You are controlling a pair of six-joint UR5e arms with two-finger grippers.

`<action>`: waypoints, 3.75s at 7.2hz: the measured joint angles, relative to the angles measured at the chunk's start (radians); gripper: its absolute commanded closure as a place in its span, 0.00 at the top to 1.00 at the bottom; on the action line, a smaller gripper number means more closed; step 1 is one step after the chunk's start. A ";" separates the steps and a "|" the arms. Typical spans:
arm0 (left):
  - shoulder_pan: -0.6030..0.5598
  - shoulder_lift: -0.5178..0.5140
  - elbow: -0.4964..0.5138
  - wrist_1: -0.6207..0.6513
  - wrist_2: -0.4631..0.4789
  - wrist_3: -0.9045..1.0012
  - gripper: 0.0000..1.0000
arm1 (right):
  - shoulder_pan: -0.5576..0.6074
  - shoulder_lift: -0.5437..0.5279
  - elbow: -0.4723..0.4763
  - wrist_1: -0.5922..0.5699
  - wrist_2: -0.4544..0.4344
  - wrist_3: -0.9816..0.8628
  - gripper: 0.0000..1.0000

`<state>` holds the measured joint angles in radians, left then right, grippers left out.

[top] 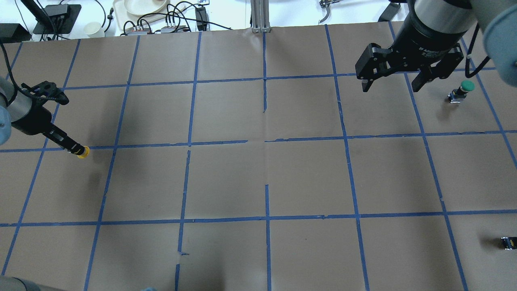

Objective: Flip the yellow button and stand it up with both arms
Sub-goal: 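Carry the yellow button up toward the table center, turning it sideways, then bring the open right gripper to the yellow button held by the left gripper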

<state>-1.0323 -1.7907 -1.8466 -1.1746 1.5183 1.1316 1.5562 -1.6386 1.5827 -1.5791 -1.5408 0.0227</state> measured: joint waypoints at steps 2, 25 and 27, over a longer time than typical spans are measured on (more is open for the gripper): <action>-0.146 0.087 0.046 -0.205 -0.099 -0.167 0.04 | -0.001 0.000 0.000 0.001 0.001 -0.001 1.00; -0.489 0.212 -0.094 -0.464 -1.567 -0.737 0.04 | -0.094 0.077 0.017 0.563 1.124 0.513 0.71; -0.489 0.212 -0.097 -0.463 -1.567 -0.735 0.04 | -0.092 0.091 0.013 0.544 1.122 0.513 0.73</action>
<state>-1.5217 -1.5790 -1.9438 -1.6372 -0.0490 0.3962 1.4642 -1.5476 1.5957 -1.0353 -0.4188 0.5353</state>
